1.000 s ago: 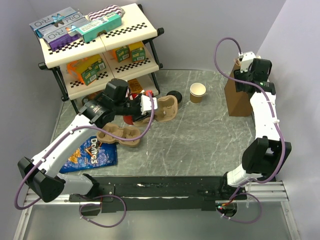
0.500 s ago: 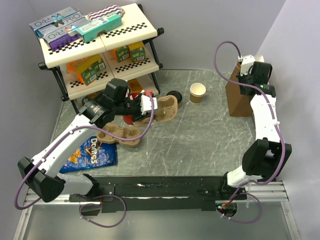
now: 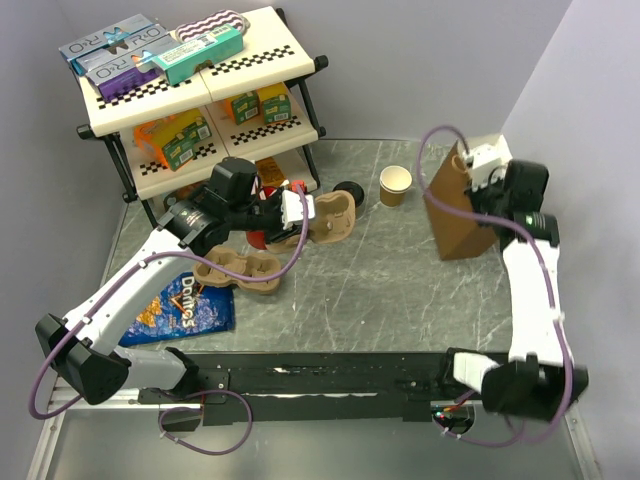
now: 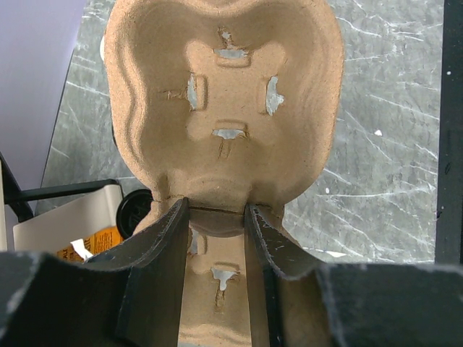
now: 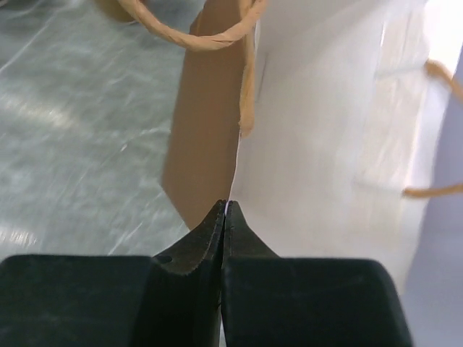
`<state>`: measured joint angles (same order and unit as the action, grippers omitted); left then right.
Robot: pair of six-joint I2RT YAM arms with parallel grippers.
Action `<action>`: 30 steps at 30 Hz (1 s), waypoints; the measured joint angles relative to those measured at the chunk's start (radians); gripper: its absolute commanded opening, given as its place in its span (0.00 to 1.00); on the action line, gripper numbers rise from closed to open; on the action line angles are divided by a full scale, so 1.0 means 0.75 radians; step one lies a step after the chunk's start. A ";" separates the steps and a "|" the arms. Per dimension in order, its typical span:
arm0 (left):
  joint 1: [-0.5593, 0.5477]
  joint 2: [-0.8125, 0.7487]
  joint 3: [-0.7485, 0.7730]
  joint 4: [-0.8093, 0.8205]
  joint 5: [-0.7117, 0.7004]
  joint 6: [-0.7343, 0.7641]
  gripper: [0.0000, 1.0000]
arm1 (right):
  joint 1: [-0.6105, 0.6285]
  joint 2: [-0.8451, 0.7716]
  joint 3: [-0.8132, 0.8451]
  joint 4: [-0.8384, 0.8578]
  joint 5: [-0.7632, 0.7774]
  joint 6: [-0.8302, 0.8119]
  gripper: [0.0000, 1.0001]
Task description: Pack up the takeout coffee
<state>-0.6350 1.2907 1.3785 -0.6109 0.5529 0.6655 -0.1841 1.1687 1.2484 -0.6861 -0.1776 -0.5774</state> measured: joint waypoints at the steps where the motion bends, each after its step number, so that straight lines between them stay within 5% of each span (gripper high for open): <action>1: 0.000 0.001 0.000 -0.001 0.000 -0.006 0.01 | 0.017 -0.053 -0.025 -0.023 -0.011 -0.025 0.00; 16: 0.000 0.089 0.010 -0.128 -0.011 -0.137 0.01 | 0.171 -0.656 -0.277 -0.397 -0.419 -0.439 0.05; 24: 0.000 -0.072 -0.163 -0.097 0.019 -0.161 0.01 | 0.459 -0.683 -0.277 -0.523 -0.453 -0.414 0.10; 30: -0.002 -0.178 -0.310 -0.084 0.034 -0.171 0.01 | 0.539 -0.630 -0.238 -0.577 -0.452 -0.328 0.48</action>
<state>-0.6365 1.1576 1.1458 -0.6739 0.5785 0.5373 0.2203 0.6960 1.0702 -1.1187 -0.5163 -0.8230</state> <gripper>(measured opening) 0.370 0.331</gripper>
